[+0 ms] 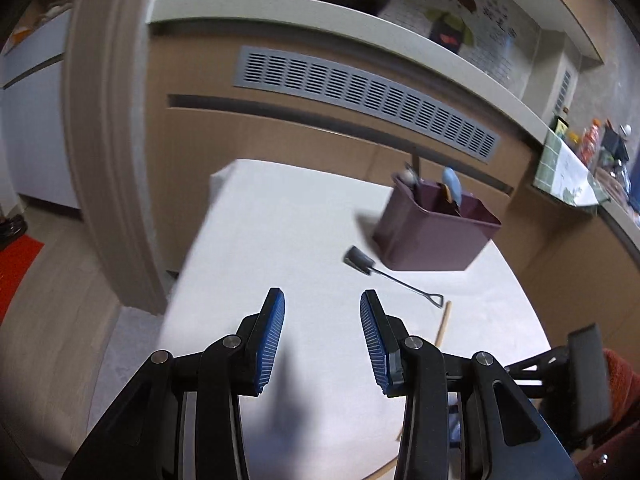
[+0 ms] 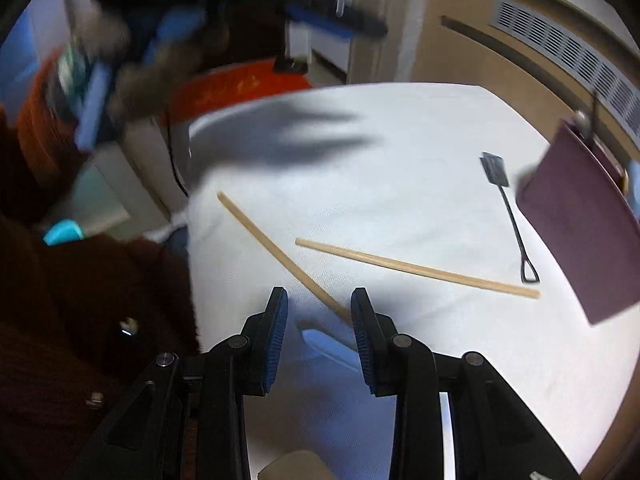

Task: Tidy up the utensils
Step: 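Grasp the white plastic spoon with the right tool while the left tool reaches toward a wooden chopstick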

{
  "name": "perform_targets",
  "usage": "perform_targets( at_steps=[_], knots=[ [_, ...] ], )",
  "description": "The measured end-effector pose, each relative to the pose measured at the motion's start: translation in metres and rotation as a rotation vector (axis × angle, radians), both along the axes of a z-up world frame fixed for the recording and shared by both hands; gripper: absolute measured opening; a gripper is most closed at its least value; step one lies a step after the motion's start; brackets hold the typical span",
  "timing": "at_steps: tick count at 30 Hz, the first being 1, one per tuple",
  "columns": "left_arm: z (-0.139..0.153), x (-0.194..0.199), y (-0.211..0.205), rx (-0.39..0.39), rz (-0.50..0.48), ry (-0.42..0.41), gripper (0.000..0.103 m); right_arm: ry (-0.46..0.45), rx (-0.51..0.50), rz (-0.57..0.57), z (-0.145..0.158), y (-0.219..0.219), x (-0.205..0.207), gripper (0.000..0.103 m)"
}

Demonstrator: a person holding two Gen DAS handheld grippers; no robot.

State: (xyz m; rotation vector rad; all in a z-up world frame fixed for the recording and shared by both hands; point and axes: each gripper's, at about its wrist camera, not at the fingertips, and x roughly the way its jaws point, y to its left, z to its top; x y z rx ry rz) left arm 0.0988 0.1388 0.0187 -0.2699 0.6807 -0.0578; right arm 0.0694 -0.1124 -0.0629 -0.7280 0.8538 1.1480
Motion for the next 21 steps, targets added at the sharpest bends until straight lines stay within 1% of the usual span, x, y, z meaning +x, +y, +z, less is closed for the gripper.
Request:
perform_targets(
  at_steps=[1, 2, 3, 5, 9, 11, 13, 14, 16, 18, 21],
  knots=[
    [-0.001, -0.002, 0.003, -0.006, 0.007, -0.001, 0.041, -0.024, -0.022, 0.005, -0.004, 0.003, -0.002, 0.03],
    [-0.002, -0.003, 0.006, -0.015, 0.012, 0.0, 0.041, -0.043, -0.038, 0.001, -0.008, 0.005, -0.001, 0.028],
    [-0.005, -0.003, 0.008, -0.025, 0.014, 0.005, 0.041, -0.046, -0.04, -0.009, -0.01, 0.006, 0.005, 0.028],
    [-0.011, -0.001, 0.009, -0.039, 0.011, 0.018, 0.041, -0.008, -0.02, -0.065, -0.005, 0.001, 0.025, 0.024],
    [-0.024, 0.003, 0.003, -0.062, -0.02, 0.051, 0.041, -0.006, -0.01, -0.307, -0.006, -0.022, 0.074, 0.022],
    [-0.031, 0.008, -0.006, -0.07, -0.059, 0.073, 0.041, 0.04, 0.009, -0.41, -0.007, -0.042, 0.096, 0.022],
    [-0.04, 0.015, -0.022, -0.071, -0.119, 0.107, 0.041, 0.106, 0.048, -0.488, -0.005, -0.06, 0.113, 0.02],
    [-0.046, 0.018, -0.033, -0.07, -0.161, 0.133, 0.041, 0.119, 0.058, -0.521, -0.005, -0.069, 0.119, 0.02],
    [-0.055, 0.021, -0.054, -0.058, -0.237, 0.169, 0.041, 0.115, 0.068, -0.587, -0.003, -0.087, 0.126, 0.02],
    [-0.064, 0.024, -0.08, -0.029, -0.337, 0.205, 0.041, 0.131, 0.093, -0.635, 0.002, -0.104, 0.126, 0.025],
    [-0.075, 0.027, -0.12, 0.03, -0.443, 0.243, 0.041, 0.199, 0.153, -0.672, 0.01, -0.13, 0.117, 0.026]
  ],
)
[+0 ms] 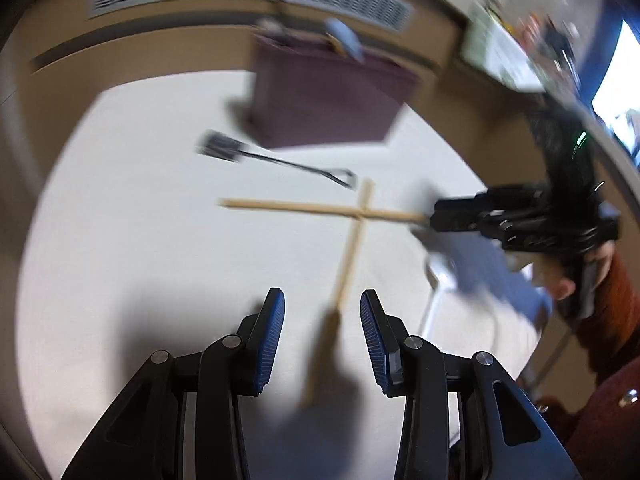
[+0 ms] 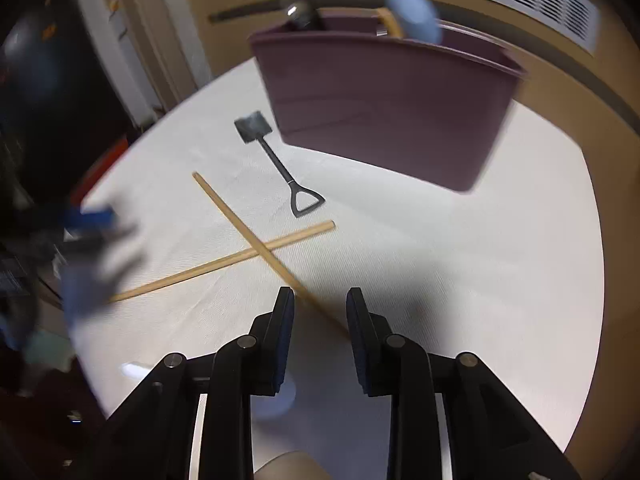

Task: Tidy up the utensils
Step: 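Grasp the white plastic spoon with the right tool while the left tool reaches toward a wooden chopstick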

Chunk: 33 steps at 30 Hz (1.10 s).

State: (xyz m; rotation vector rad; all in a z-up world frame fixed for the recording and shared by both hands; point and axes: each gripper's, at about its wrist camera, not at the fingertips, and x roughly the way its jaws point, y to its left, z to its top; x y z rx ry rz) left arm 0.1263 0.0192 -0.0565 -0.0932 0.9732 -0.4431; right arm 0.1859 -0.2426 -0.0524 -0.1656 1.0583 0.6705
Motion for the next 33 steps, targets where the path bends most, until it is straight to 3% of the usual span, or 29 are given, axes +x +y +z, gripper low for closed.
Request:
perform_targets(
  at_steps=[5, 8, 10, 14, 18, 21, 26, 29, 31, 33],
  knots=[
    [-0.005, -0.007, -0.043, 0.005, -0.142, 0.011, 0.041, 0.164, 0.121, 0.041, 0.0, -0.024, -0.04, 0.026],
    [0.003, -0.004, -0.031, -0.003, -0.069, -0.008, 0.041, 0.264, 0.173, 0.027, -0.012, -0.026, -0.057, 0.026],
    [0.008, 0.0, -0.01, -0.029, 0.027, -0.017, 0.041, 0.282, 0.176, -0.031, -0.021, -0.018, -0.062, 0.026],
    [0.016, 0.001, 0.029, -0.041, 0.167, -0.037, 0.041, 0.211, 0.176, -0.149, -0.024, -0.001, -0.044, 0.028],
    [0.016, -0.004, 0.042, -0.05, 0.193, -0.051, 0.041, 0.159, 0.158, -0.207, -0.023, 0.027, -0.025, 0.041],
    [0.011, -0.005, 0.04, -0.042, 0.185, -0.053, 0.041, 0.072, 0.044, -0.193, -0.022, 0.056, -0.019, 0.042],
    [0.01, 0.002, 0.034, -0.03, 0.141, -0.067, 0.041, -0.128, -0.181, -0.083, -0.022, 0.077, -0.05, 0.044],
    [0.012, 0.016, 0.026, -0.033, 0.101, -0.076, 0.041, -0.087, -0.116, -0.12, -0.022, 0.06, -0.054, 0.051],
    [0.015, 0.03, 0.017, -0.05, 0.058, -0.083, 0.041, -0.079, -0.095, -0.075, -0.022, 0.054, -0.055, 0.051],
    [0.016, 0.049, 0.005, -0.069, 0.009, -0.079, 0.041, -0.099, -0.084, -0.097, -0.022, 0.045, -0.055, 0.035]
  ],
)
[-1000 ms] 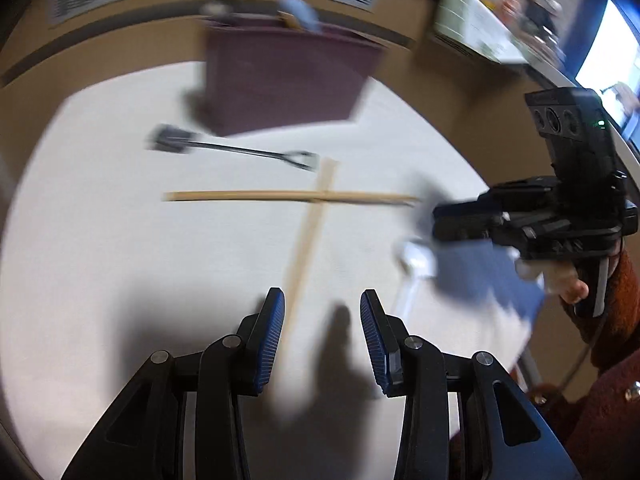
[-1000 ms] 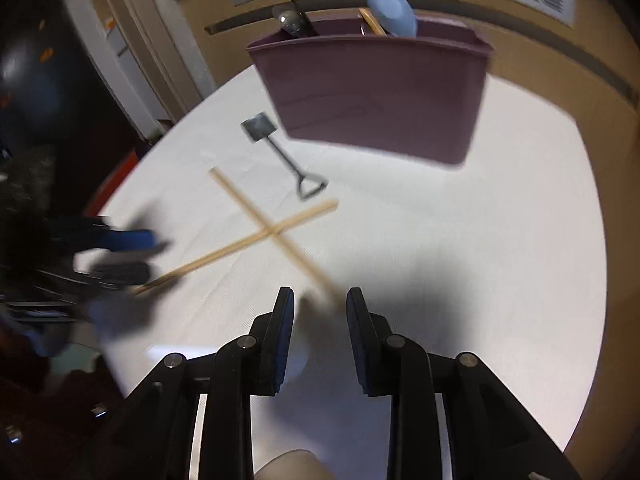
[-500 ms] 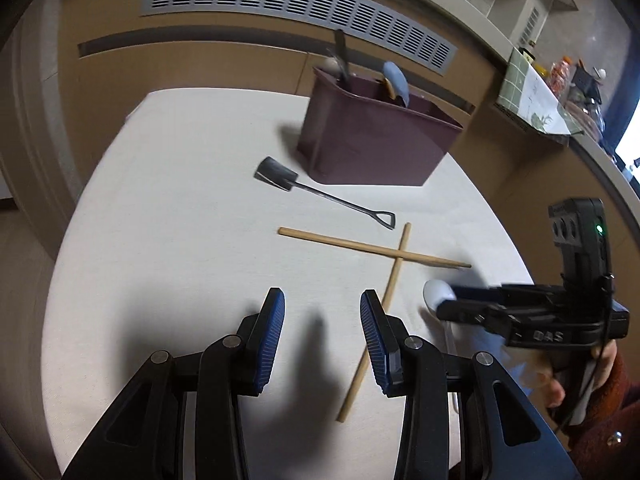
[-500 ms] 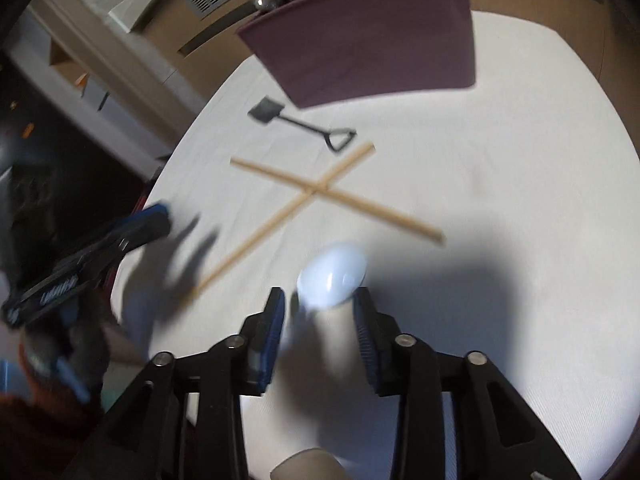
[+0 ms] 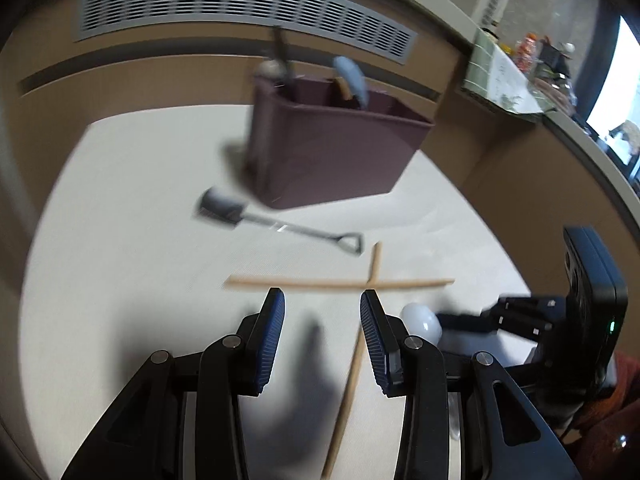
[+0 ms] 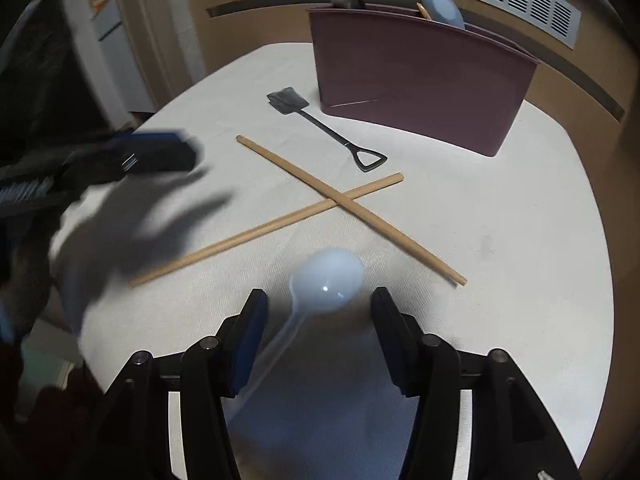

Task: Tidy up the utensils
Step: 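Grasp the white plastic spoon with the right tool while the left tool reaches toward a wooden chopstick, then grasp the wooden chopstick with the left tool while the right tool lifts the white spoon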

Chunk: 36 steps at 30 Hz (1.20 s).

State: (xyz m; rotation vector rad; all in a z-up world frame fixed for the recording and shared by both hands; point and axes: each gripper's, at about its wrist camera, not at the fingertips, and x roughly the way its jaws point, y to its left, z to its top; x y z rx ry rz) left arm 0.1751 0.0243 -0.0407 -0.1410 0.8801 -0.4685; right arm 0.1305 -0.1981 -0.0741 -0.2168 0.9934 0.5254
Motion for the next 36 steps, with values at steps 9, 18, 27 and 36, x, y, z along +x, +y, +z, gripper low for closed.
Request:
perform_targets(
  at_steps=[9, 18, 27, 36],
  knots=[
    [-0.032, 0.047, 0.002, 0.0, -0.015, 0.121, 0.04, 0.014, 0.014, -0.097, 0.0, -0.058, 0.013, 0.005],
    [-0.03, -0.02, -0.003, 0.061, -0.113, 0.177, 0.04, 0.036, 0.071, -0.05, -0.001, -0.077, 0.014, 0.016],
    [-0.003, -0.053, 0.025, 0.189, 0.139, 0.076, 0.04, -0.019, -0.007, -0.045, -0.002, -0.06, 0.02, 0.022],
    [-0.01, -0.073, 0.029, 0.246, 0.179, 0.093, 0.04, 0.006, 0.055, -0.038, -0.01, -0.059, 0.009, 0.047]
  ],
)
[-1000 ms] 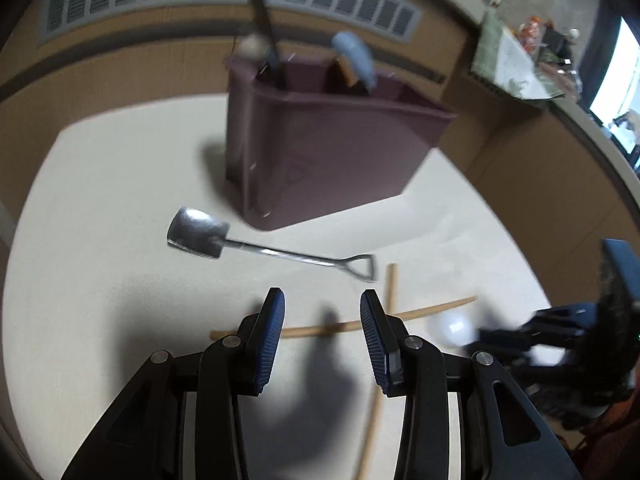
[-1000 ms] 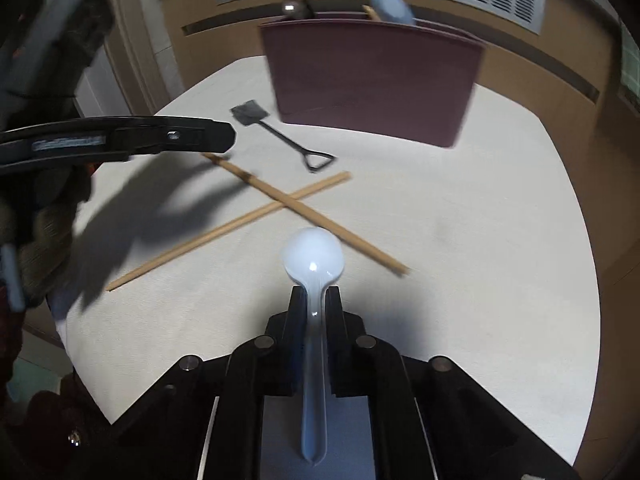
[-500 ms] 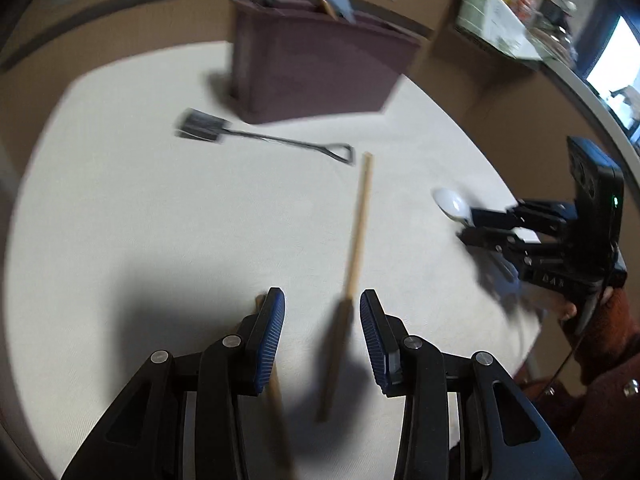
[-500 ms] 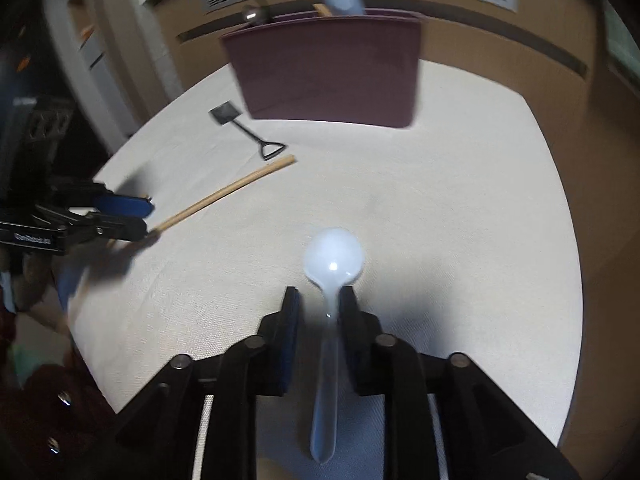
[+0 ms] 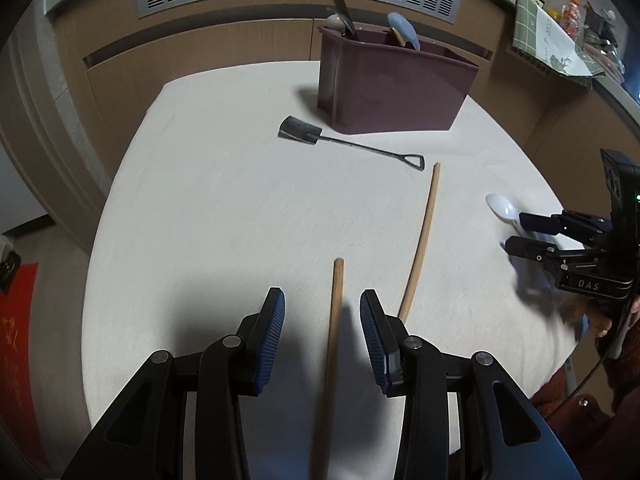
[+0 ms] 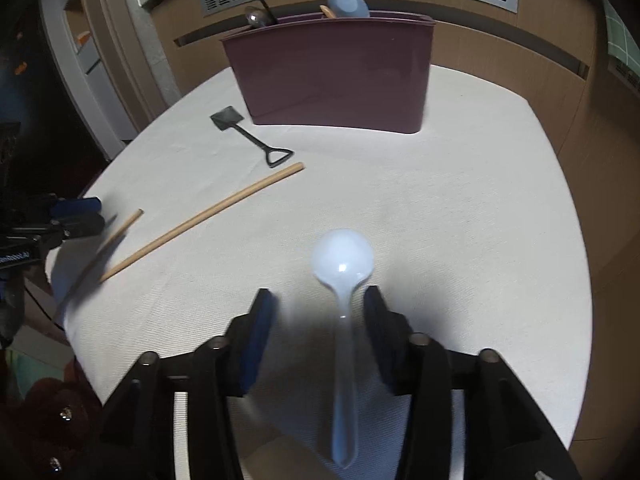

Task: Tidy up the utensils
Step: 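Grasp the wooden chopstick with the left tool while the right tool lifts the white spoon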

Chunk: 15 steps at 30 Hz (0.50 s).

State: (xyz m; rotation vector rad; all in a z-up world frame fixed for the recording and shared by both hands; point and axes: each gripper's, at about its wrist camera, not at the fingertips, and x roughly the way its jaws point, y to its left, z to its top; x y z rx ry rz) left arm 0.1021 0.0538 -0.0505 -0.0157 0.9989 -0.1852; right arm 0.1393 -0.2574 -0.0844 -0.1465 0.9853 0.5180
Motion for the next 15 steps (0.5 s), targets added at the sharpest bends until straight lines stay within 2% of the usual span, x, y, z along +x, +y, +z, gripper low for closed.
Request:
perform_targets(
  at_steps=[4, 10, 12, 15],
  knots=[
    [0.001, -0.007, 0.002, 0.006, -0.006, -0.001, 0.04, -0.024, -0.093, 0.051, -0.002, 0.011, -0.008, 0.049],
    [-0.011, -0.022, -0.001, 0.028, -0.061, 0.049, 0.04, -0.043, -0.104, 0.031, 0.001, 0.0, -0.007, 0.042],
    [-0.021, -0.021, -0.001, 0.04, -0.051, 0.081, 0.04, -0.058, -0.109, 0.021, 0.002, -0.003, -0.01, 0.042],
    [-0.022, -0.019, -0.005, 0.042, -0.018, 0.067, 0.04, -0.078, -0.136, 0.014, 0.005, -0.004, -0.012, 0.042]
  ],
)
